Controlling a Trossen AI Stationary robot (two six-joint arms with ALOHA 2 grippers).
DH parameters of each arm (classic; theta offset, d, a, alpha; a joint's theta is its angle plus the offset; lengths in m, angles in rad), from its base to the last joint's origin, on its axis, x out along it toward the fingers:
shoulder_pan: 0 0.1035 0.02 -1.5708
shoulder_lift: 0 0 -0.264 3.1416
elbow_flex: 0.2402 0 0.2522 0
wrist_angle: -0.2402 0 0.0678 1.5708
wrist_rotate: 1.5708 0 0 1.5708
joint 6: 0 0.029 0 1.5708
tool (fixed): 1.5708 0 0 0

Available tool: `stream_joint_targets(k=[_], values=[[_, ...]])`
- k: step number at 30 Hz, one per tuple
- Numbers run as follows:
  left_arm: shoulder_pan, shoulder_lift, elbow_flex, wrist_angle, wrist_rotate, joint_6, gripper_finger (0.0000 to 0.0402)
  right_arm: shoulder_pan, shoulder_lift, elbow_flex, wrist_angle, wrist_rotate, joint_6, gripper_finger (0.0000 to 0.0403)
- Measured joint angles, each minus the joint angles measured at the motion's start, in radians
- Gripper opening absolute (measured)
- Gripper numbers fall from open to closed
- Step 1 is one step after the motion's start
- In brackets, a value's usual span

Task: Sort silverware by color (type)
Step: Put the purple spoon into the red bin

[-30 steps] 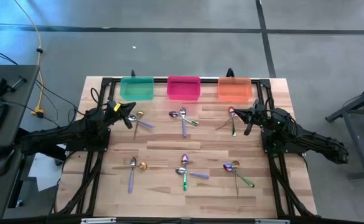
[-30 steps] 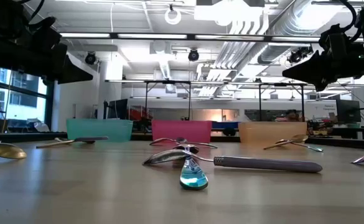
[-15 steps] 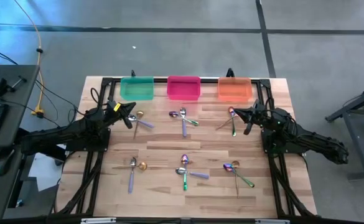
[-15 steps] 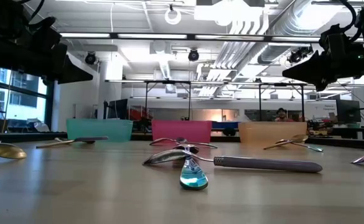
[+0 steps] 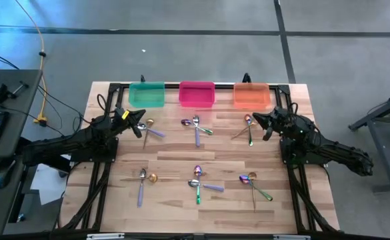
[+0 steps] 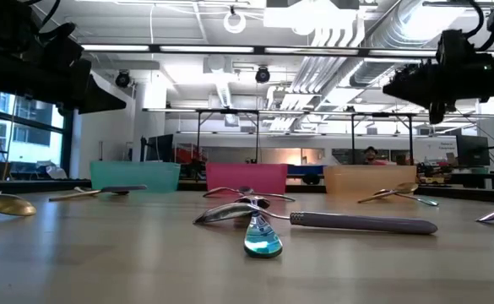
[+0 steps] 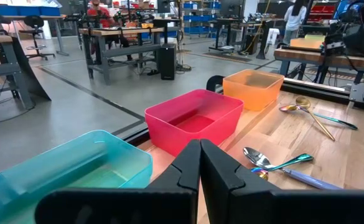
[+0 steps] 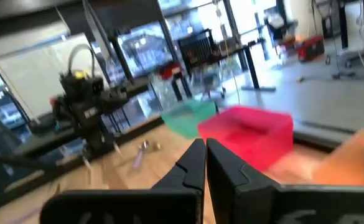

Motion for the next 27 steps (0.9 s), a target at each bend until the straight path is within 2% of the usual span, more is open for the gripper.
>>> stream_joint_targets(k=[4,6,9,12,16,22,27], values=[[0.000,0.000,0.000,0.000,0.000,0.000,0.0000,0.000,0.001,0.000,0.115,-0.002,0.068,0.0000],[0.000,0.000,0.000,0.000,0.000,0.000,0.0000,0.000,0.001,0.000,0.168,-0.041,0.082,0.0000],[0.000,0.000,0.000,0.000,0.000,0.000,0.0000,0.018,0.015,0.009,0.165,-0.081,0.047,0.0000],[0.000,0.000,0.000,0.000,0.000,0.000,0.0000,0.053,0.058,0.033,0.159,-0.036,-0.033,0.0000],[0.000,0.000,0.000,0.000,0.000,0.000,0.0000,0.099,0.157,0.071,0.152,0.026,-0.111,0.0000],[0.000,0.000,0.000,0.000,0.000,0.000,0.0000,0.152,0.355,0.147,0.153,0.057,-0.110,0.0002],[0.000,0.000,0.000,0.000,0.000,0.000,0.0000,0.222,0.559,0.223,0.152,0.091,-0.095,0.0040]])
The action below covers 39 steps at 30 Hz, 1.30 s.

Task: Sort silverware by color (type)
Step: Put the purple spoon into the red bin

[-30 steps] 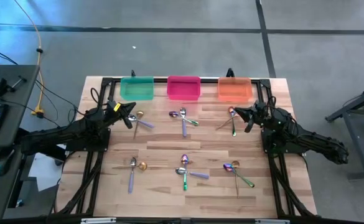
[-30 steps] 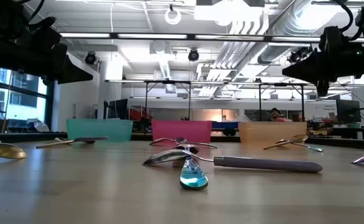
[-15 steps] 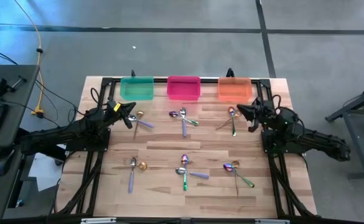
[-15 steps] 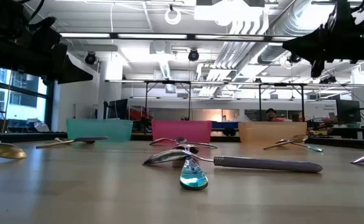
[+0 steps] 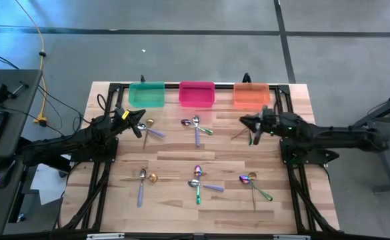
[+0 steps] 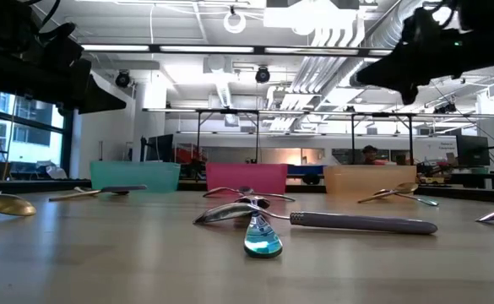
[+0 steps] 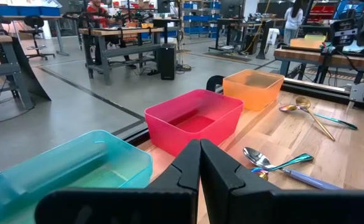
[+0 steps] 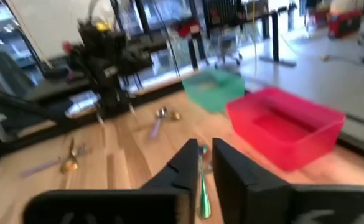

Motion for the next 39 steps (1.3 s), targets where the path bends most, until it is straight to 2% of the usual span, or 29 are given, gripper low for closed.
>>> stream_joint_targets(k=[7,11,16,24,26,32,39], values=[[0.000,0.000,0.000,0.000,0.000,0.000,0.0000,0.084,0.319,0.155,0.000,0.087,0.048,0.0132],[0.000,0.000,0.000,0.000,0.000,0.000,0.0000,0.102,0.476,0.260,-0.030,0.088,0.055,0.0157],[0.000,0.000,0.000,0.000,0.000,0.000,0.0000,0.125,0.632,0.429,-0.248,0.059,0.116,0.0157],[0.000,0.000,0.000,0.000,0.000,0.000,0.0000,0.258,0.850,0.680,-0.565,-0.026,0.254,0.0115],[0.000,0.000,0.000,0.000,0.000,0.000,0.0000,0.303,0.906,0.727,-0.601,-0.065,0.294,0.0105],[0.000,0.000,0.000,0.000,0.000,0.000,0.0000,0.438,1.059,0.817,-0.602,-0.088,0.461,0.0092],[0.000,0.000,0.000,0.000,0.000,0.000,0.0000,0.548,1.229,0.966,-0.652,-0.089,0.569,0.0122]])
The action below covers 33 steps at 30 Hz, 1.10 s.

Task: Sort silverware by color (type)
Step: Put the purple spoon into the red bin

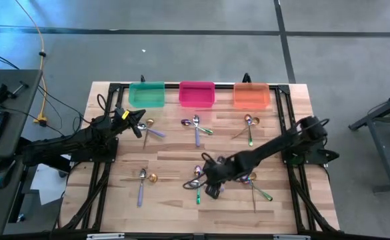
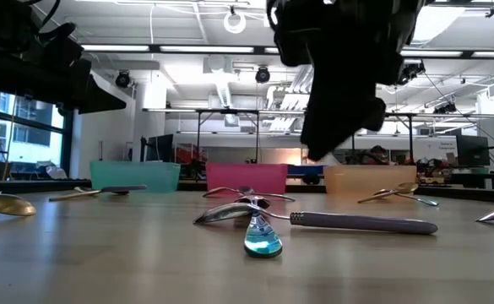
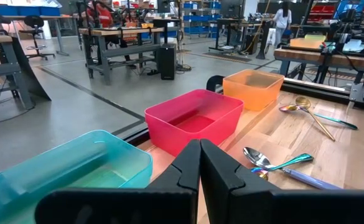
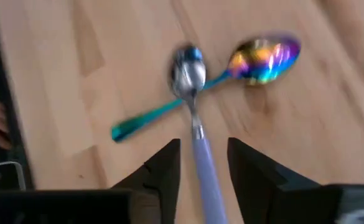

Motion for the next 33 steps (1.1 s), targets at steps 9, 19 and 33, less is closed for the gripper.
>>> stream_joint_targets(k=[9,19,33], values=[[0.000,0.000,0.000,0.000,0.000,0.000,0.0000,0.023,0.222,0.265,-0.277,-0.013,-0.064,0.0192],[0.000,0.000,0.000,0.000,0.000,0.000,0.0000,0.022,0.307,0.331,-0.349,-0.025,-0.089,0.0135],[0.000,0.000,0.000,0.000,0.000,0.000,0.0000,-0.045,0.262,0.321,-0.332,-0.087,-0.104,0.0010]])
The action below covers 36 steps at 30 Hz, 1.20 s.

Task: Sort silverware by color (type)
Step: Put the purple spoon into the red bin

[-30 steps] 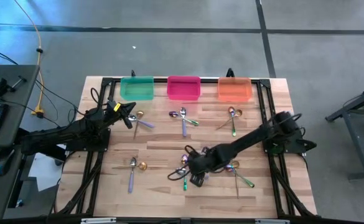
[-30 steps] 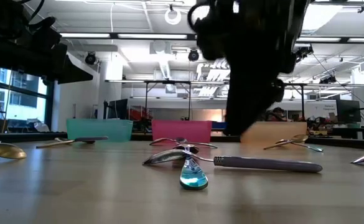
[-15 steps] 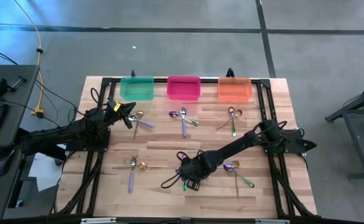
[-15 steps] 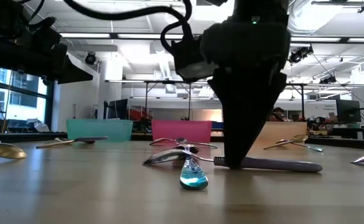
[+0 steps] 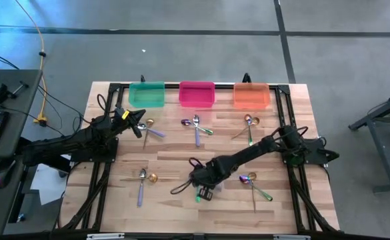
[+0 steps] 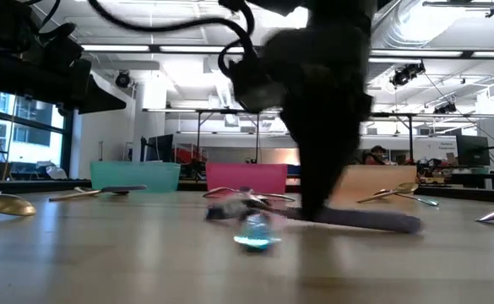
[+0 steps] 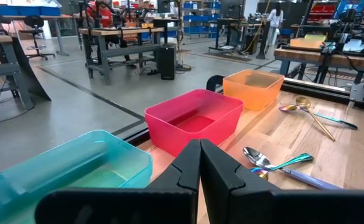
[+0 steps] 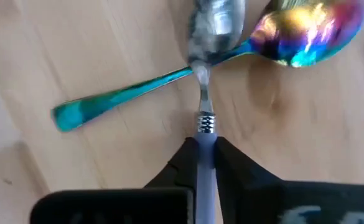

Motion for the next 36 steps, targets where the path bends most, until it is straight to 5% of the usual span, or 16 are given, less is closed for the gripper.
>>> stream_joint_targets(k=[9,17,27,36], values=[[0.000,0.000,0.000,0.000,0.000,0.000,0.0000,-0.105,-0.128,0.002,-0.006,-0.038,-0.059,0.0003],[0.000,0.000,0.000,0.000,0.000,0.000,0.0000,-0.345,-0.213,0.018,-0.038,0.001,-0.248,0.0002],[0.000,0.000,0.000,0.000,0.000,0.000,0.0000,-0.722,-0.146,0.204,-0.076,0.033,-0.679,0.0001],[0.000,0.000,0.000,0.000,0.000,0.000,0.0000,-0.876,0.035,0.372,-0.125,-0.021,-0.938,0.0001]])
